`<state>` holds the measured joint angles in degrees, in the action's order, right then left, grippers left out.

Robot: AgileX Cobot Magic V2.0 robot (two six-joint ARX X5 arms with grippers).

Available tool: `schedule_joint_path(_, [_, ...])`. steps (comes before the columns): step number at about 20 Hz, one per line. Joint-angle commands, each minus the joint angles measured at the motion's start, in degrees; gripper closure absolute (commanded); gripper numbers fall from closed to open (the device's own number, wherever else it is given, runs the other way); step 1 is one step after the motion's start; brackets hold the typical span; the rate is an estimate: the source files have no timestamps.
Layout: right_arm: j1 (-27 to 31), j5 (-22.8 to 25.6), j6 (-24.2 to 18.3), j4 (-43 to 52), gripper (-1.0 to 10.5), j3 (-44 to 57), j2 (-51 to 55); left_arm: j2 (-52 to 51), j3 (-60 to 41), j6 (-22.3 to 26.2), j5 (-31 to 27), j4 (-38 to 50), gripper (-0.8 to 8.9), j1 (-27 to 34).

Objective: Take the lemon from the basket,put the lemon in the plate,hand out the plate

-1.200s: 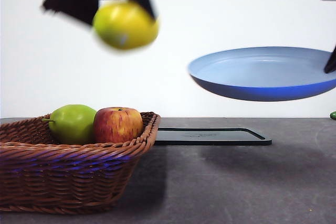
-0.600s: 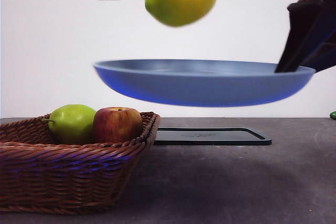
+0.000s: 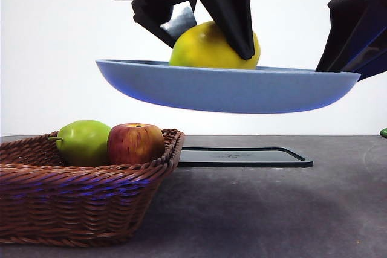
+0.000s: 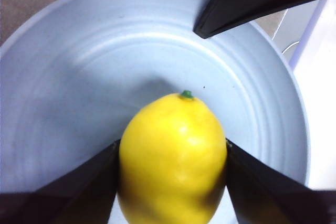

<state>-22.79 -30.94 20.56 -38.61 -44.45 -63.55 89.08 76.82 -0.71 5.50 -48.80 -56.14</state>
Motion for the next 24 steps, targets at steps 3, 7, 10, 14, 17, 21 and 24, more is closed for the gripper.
schedule_joint_path(3, [-0.22, -0.44, -0.07, 0.76, 9.4, -1.16, -0.42, 0.85, 0.96, -1.03, -0.90, 0.66, 4.74, -0.94])
schedule_joint_path(7, [-0.17, -0.24, -0.07, 0.74, 9.4, -1.16, -0.44, 0.72, 0.98, -2.25, -0.59, 0.74, 4.74, -1.40])
schedule_joint_path(10, [-0.15, -0.15, -0.09, 0.76, 9.4, -1.16, -1.03, 0.42, 1.25, -2.29, -1.07, 1.11, 4.74, -1.38])
schedule_joint_path(14, [0.96, 1.20, -0.81, 0.76, 9.4, -1.18, -3.89, -1.44, 2.93, -2.25, -4.00, 0.46, 4.74, -1.20])
schedule_joint_path(17, [3.10, 1.18, -2.32, 0.74, 9.4, -2.23, -7.65, -3.87, 6.16, -2.05, -5.88, -2.40, 4.74, -1.09])
schedule_joint_path(21, [7.37, 0.92, -5.46, 0.02, 9.4, -9.40, -14.64, -7.76, 10.03, -0.94, -10.08, -8.33, 4.75, -1.09])
schedule_joint_path(24, [10.47, 0.94, -7.85, -2.73, 9.4, -18.99, -23.26, -10.54, 10.34, -0.76, -11.63, -11.58, 4.75, -1.09])
